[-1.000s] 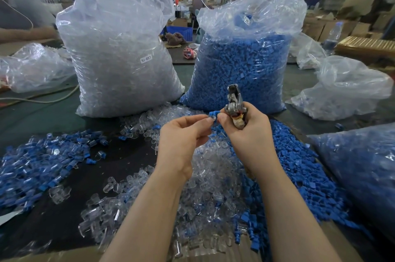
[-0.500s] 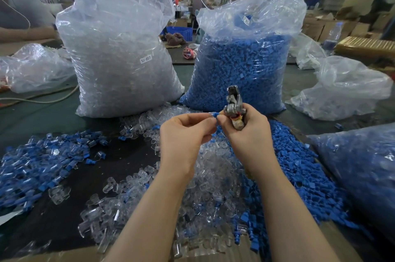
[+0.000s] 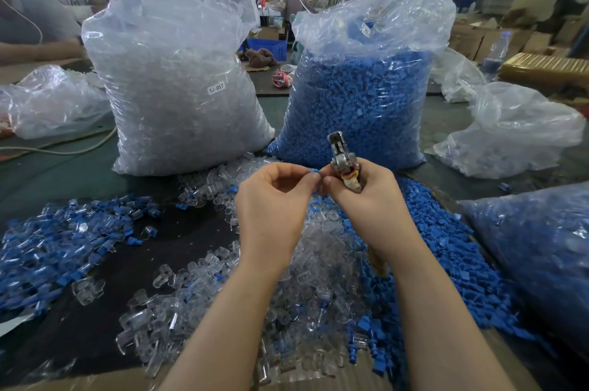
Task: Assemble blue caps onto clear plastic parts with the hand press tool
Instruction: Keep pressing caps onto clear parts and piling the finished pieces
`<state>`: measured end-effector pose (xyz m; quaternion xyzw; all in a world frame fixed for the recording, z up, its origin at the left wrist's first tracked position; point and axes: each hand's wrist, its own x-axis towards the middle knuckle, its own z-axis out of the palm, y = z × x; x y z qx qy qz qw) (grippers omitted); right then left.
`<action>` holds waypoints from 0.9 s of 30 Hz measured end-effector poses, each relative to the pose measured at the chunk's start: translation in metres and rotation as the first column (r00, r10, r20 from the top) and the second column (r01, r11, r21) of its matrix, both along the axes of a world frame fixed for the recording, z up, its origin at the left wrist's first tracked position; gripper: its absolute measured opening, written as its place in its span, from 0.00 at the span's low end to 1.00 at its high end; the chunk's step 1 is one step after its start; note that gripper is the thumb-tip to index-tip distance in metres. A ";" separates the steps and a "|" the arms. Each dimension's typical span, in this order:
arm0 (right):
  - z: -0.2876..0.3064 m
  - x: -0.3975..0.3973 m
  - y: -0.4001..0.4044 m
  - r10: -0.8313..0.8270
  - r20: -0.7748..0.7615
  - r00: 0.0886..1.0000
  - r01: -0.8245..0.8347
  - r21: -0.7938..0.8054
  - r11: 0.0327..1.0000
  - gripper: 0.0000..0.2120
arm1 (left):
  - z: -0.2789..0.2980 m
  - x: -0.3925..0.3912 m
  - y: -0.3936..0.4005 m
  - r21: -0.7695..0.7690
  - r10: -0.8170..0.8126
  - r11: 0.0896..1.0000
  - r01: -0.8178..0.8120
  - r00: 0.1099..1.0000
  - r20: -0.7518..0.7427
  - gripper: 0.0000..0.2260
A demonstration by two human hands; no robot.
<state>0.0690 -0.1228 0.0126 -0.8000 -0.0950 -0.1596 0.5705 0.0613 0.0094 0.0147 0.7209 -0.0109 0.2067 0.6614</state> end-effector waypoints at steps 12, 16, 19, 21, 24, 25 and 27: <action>-0.002 -0.001 -0.009 0.045 -0.107 0.993 -0.067 -0.208 0.976 0.05 | 0.003 0.001 0.006 -0.098 -0.132 0.986 0.133 0.991 0.016 0.04; -0.001 -0.002 -0.006 0.072 -0.102 0.992 -0.094 -0.224 0.970 0.04 | 0.003 0.002 0.007 -0.108 -0.164 0.980 0.167 0.986 0.032 0.03; -0.001 -0.002 -0.007 0.073 -0.102 0.992 -0.096 -0.241 0.966 0.05 | 0.002 0.003 0.009 -0.111 -0.184 0.976 0.187 0.982 0.037 0.03; -0.001 -0.001 -0.007 0.073 -0.097 0.993 -0.097 -0.261 0.961 0.05 | 0.002 0.003 0.010 -0.114 -0.189 0.975 0.192 0.981 0.035 0.04; -0.002 -0.001 -0.007 0.055 -0.088 0.995 -0.079 -0.308 0.948 0.05 | 0.003 0.002 0.011 -0.107 -0.196 0.974 0.198 0.980 0.027 0.04; -0.002 -0.001 -0.007 0.047 -0.085 0.995 -0.072 -0.322 0.944 0.05 | 0.003 0.002 0.011 -0.104 -0.197 0.975 0.198 0.980 0.024 0.04; -0.002 -0.001 -0.007 0.028 -0.082 0.996 -0.055 -0.342 0.938 0.03 | 0.003 0.001 0.012 -0.093 -0.194 0.976 0.195 0.981 0.017 0.05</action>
